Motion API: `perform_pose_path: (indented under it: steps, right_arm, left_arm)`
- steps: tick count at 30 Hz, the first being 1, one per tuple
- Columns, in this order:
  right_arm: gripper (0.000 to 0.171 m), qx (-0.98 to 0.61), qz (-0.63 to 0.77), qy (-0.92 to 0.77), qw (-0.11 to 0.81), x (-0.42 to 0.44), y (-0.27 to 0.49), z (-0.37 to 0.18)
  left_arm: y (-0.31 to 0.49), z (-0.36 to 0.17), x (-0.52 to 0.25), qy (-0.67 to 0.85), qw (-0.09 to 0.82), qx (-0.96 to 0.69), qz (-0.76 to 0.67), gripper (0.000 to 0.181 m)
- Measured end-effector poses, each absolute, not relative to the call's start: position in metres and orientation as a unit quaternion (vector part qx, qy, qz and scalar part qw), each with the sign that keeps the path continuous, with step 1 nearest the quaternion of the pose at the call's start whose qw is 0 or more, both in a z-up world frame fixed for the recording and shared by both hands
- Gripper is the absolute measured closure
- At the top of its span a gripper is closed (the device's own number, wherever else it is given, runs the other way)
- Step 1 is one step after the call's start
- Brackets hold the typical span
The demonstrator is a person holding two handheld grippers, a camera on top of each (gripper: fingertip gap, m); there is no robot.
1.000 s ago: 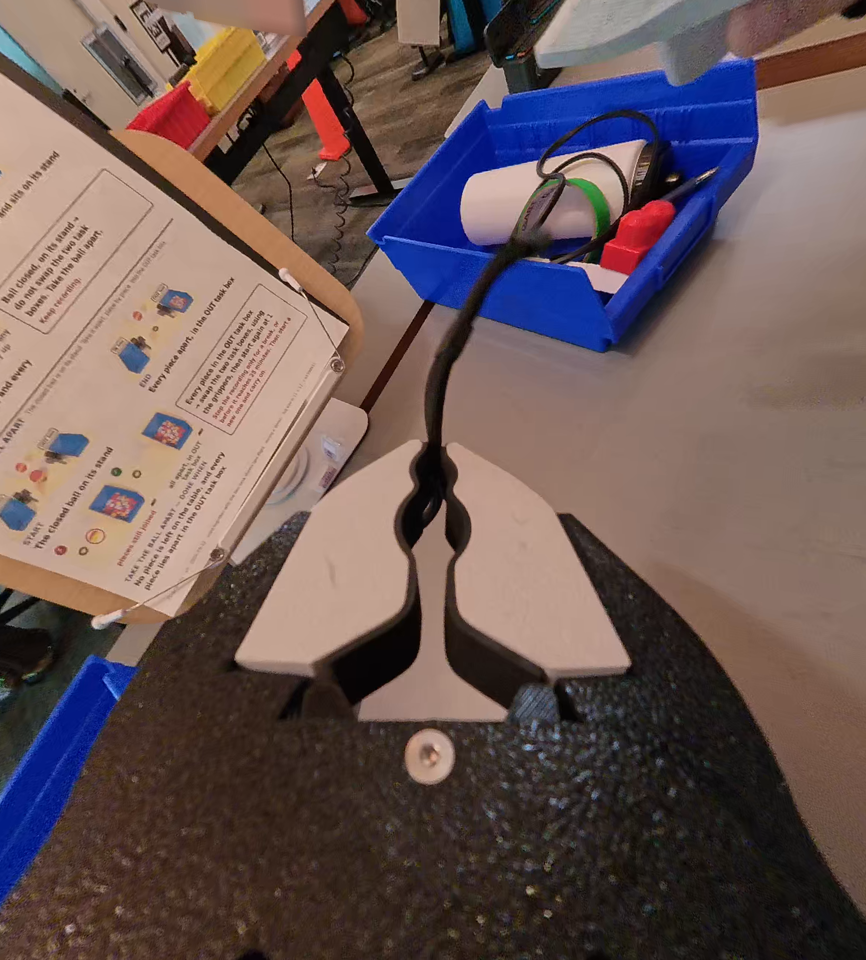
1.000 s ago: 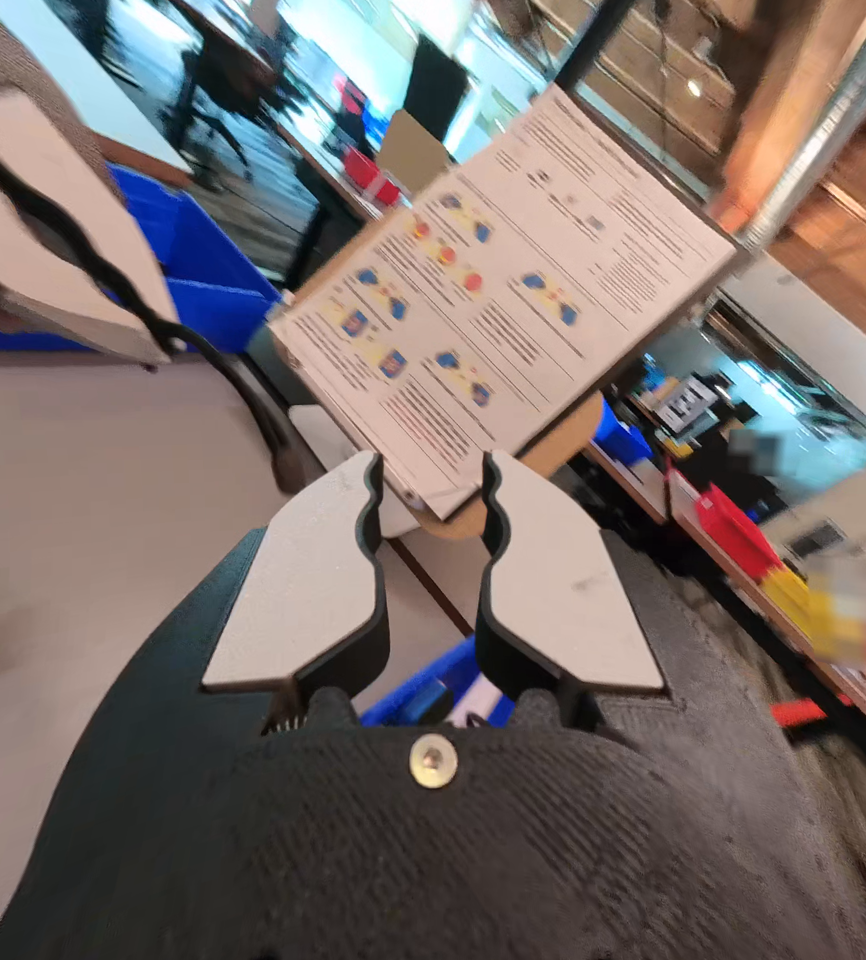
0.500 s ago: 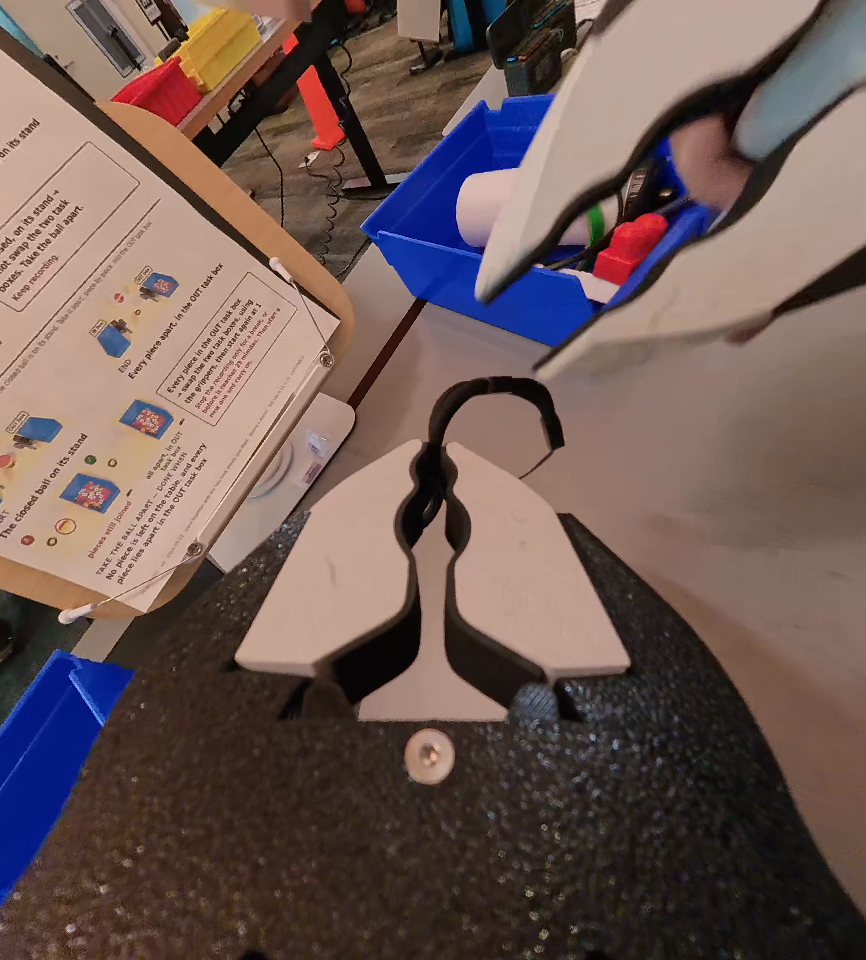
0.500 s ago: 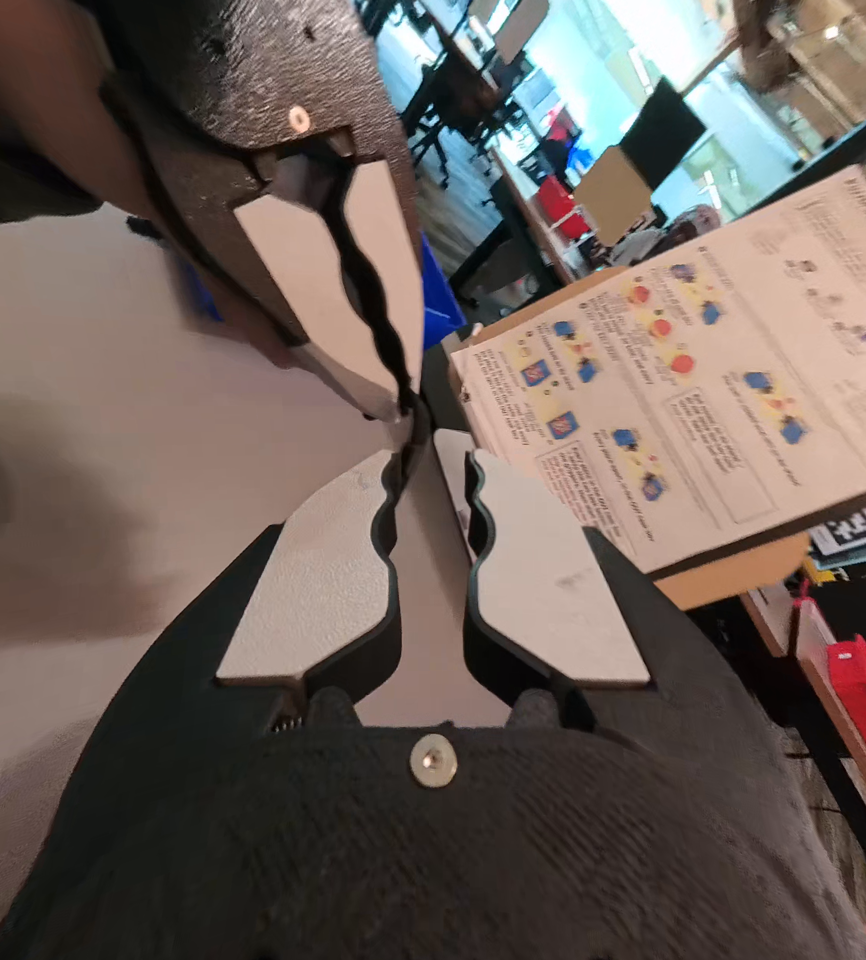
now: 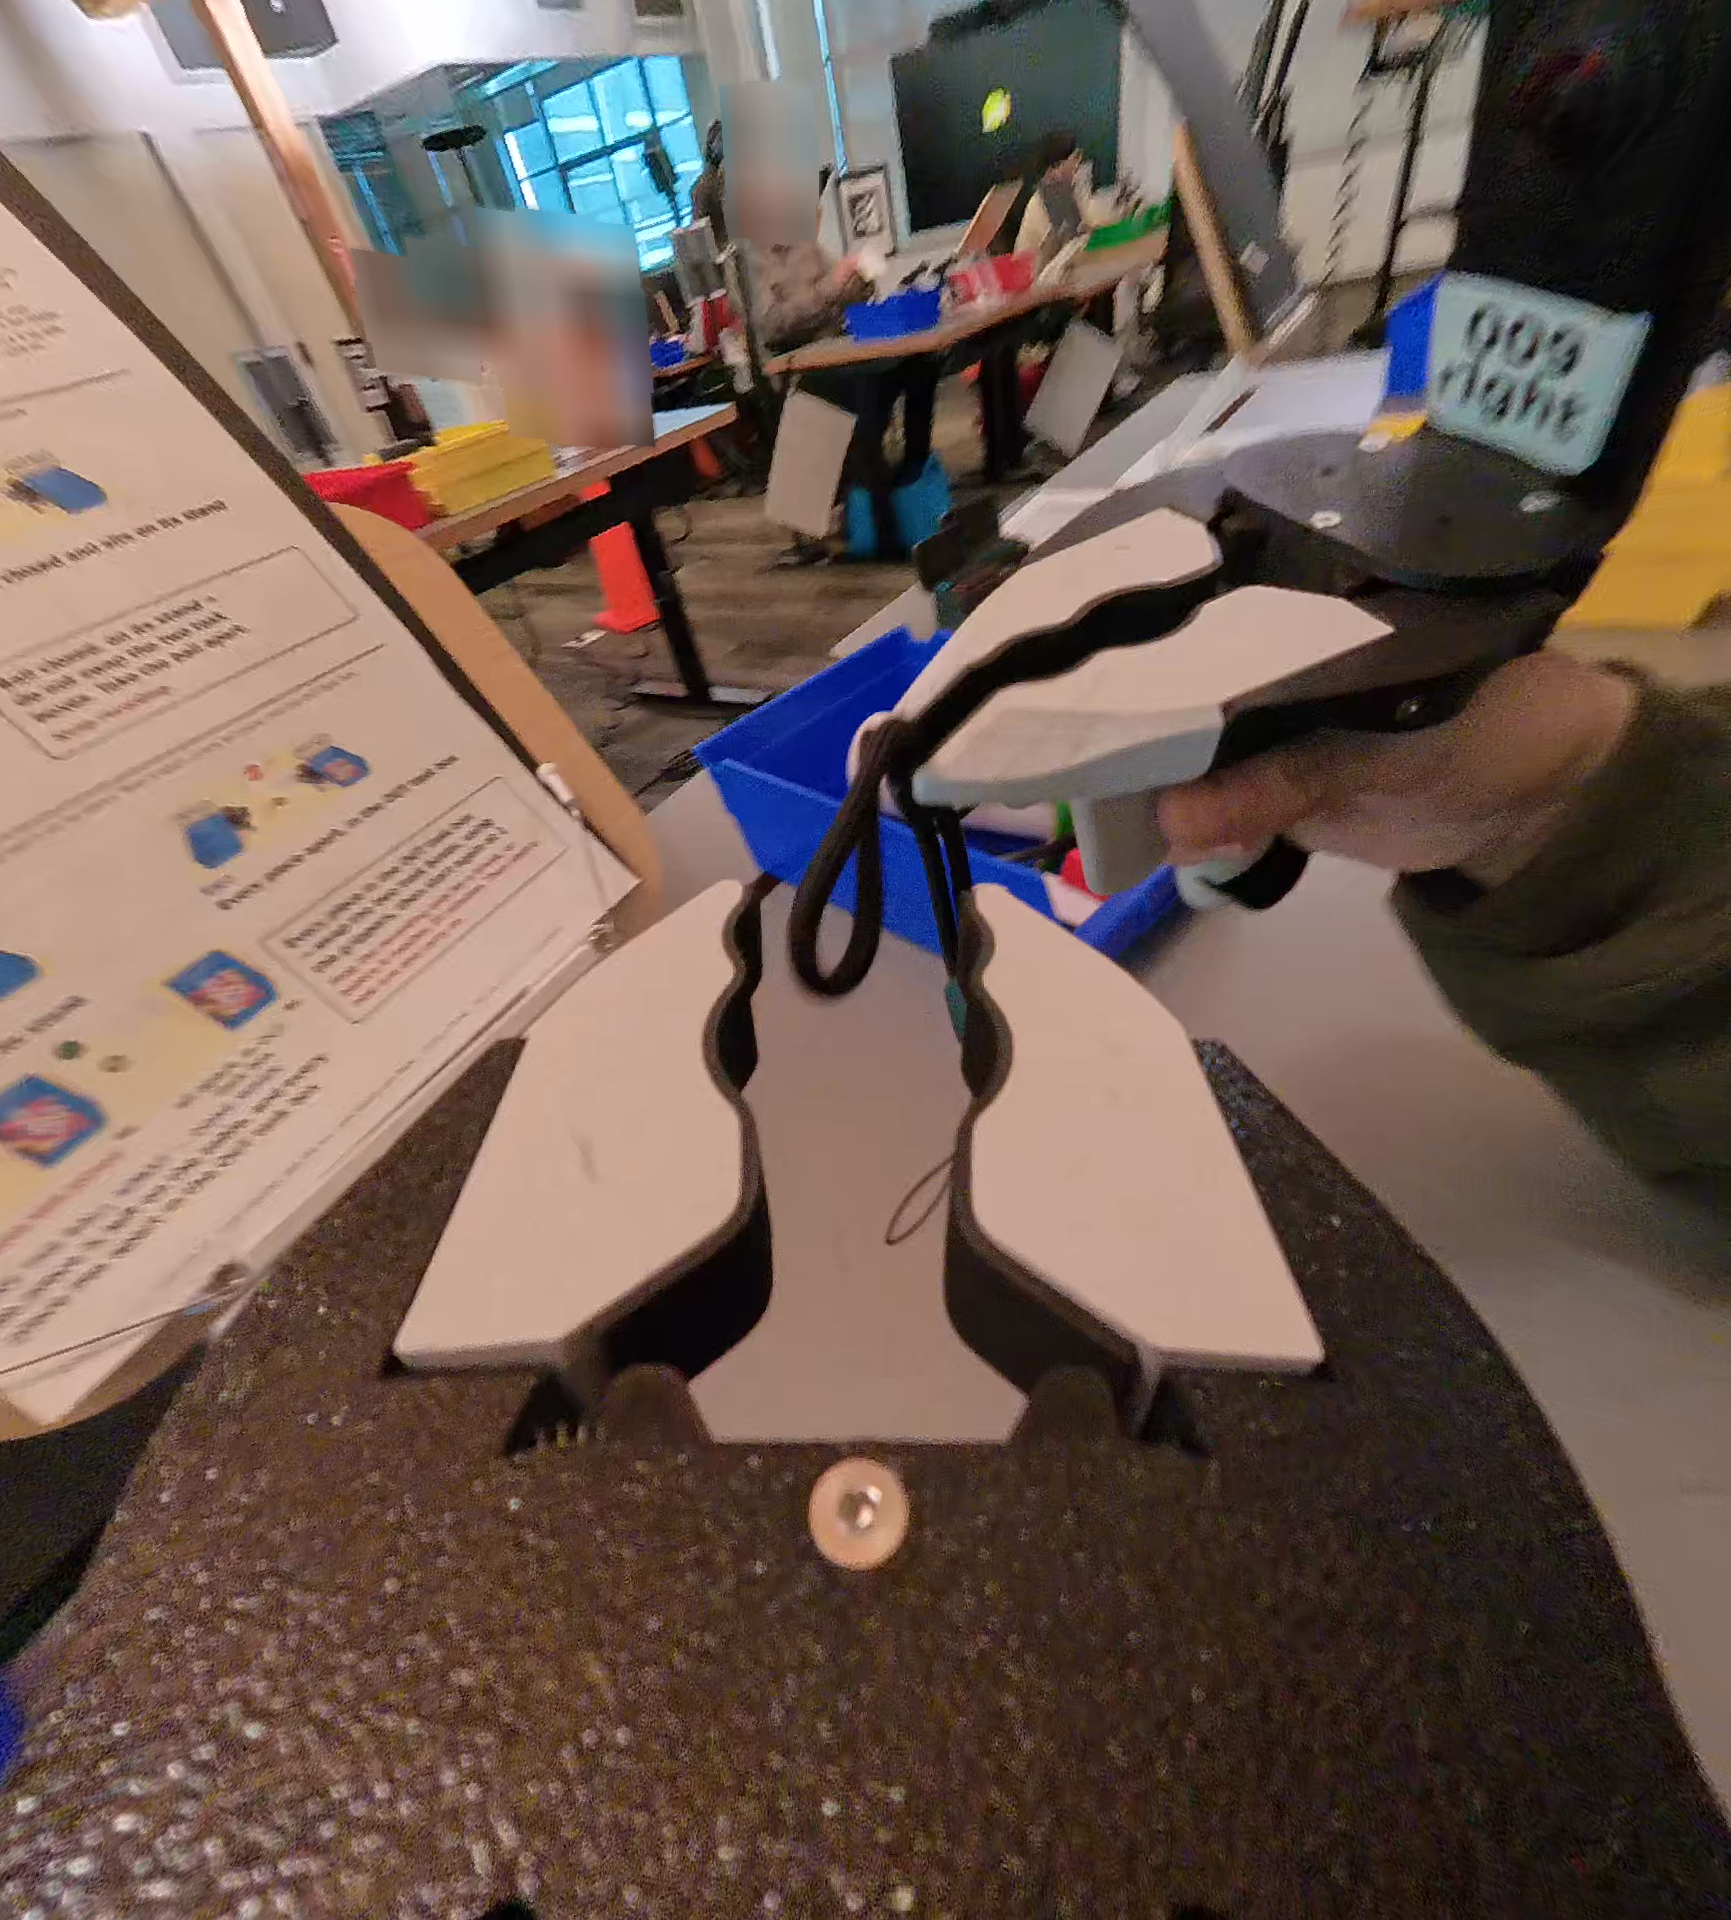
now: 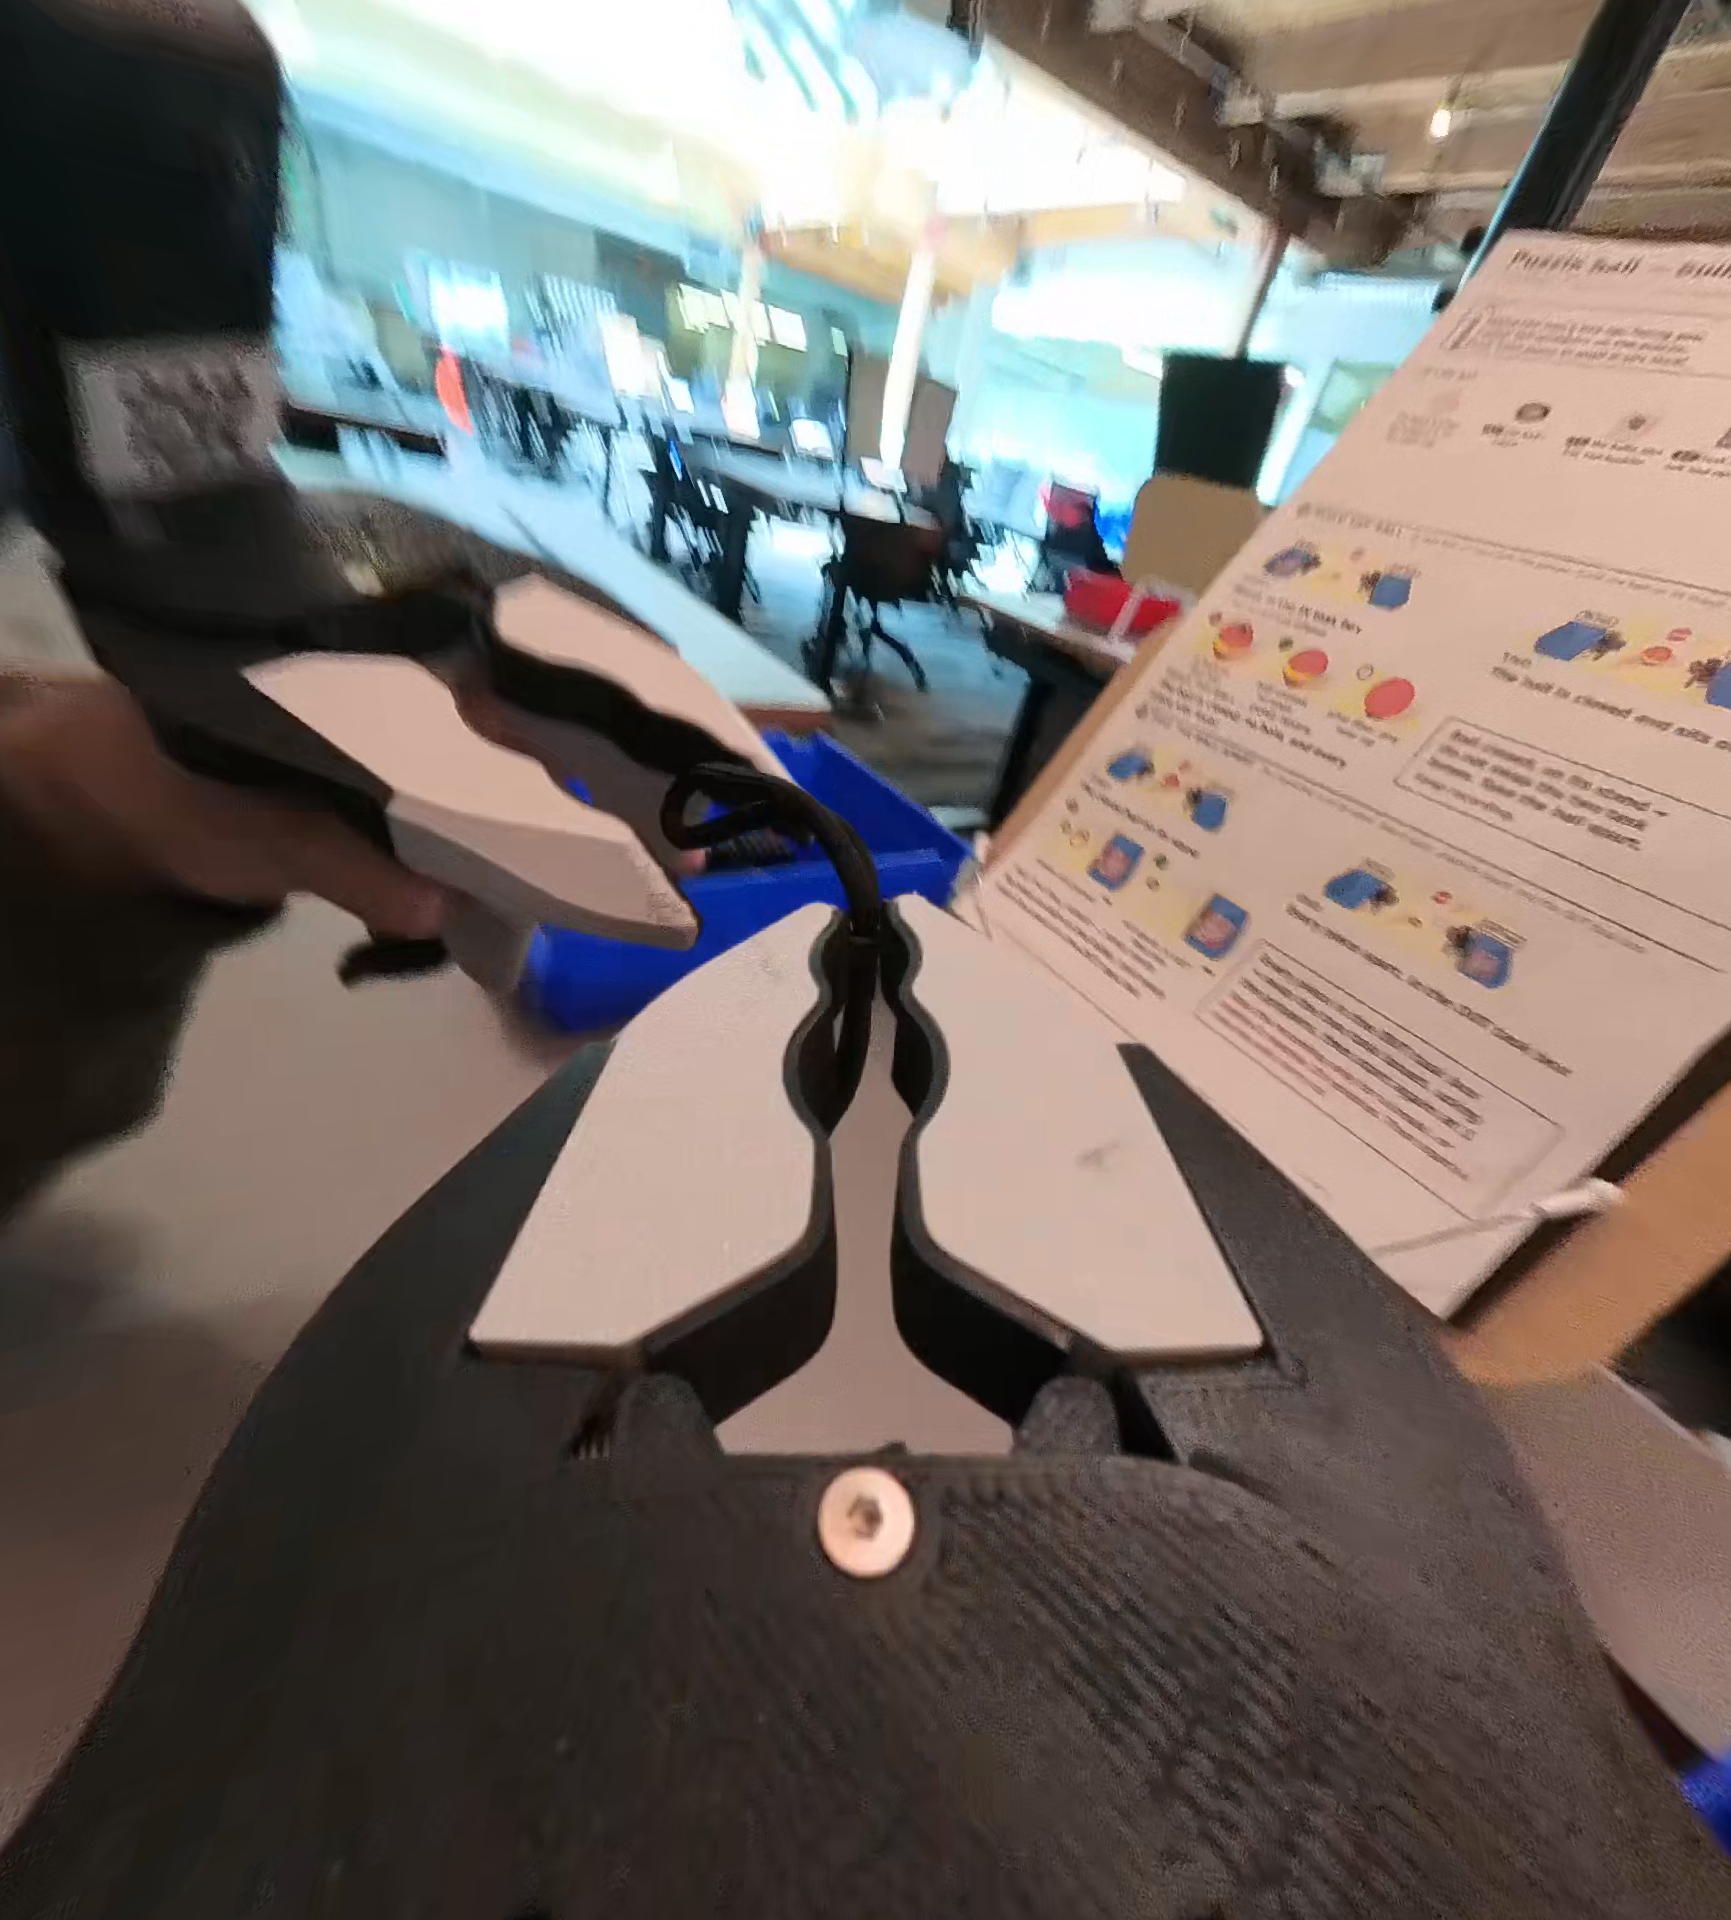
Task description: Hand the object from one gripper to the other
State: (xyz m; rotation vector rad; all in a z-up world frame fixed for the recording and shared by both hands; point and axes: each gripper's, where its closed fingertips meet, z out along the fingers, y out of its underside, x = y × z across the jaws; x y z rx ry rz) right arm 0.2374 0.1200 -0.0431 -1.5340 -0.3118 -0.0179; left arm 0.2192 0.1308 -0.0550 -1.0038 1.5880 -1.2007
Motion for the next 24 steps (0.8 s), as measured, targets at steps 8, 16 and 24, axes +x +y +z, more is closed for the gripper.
perform_pose_path:
  steps: [8, 16, 24]
  right_arm:
    - [0.165, -0.546, 0.210, -0.179, 0.791, 0.204, 0.087, 0.002]
    - [0.166, -0.542, 0.221, -0.202, 0.785, 0.195, 0.084, 0.001]
    - [0.166, -0.560, 0.209, -0.191, 0.779, 0.202, 0.086, -0.003]
  left_arm:
    - [0.088, -0.058, 0.204, 0.655, 0.269, -0.321, -0.629, 0.149]
    - [0.068, -0.067, 0.193, 0.687, 0.207, -0.283, -0.636, 0.168]
    - [0.096, -0.067, 0.209, 0.682, 0.307, -0.322, -0.581, 0.169]
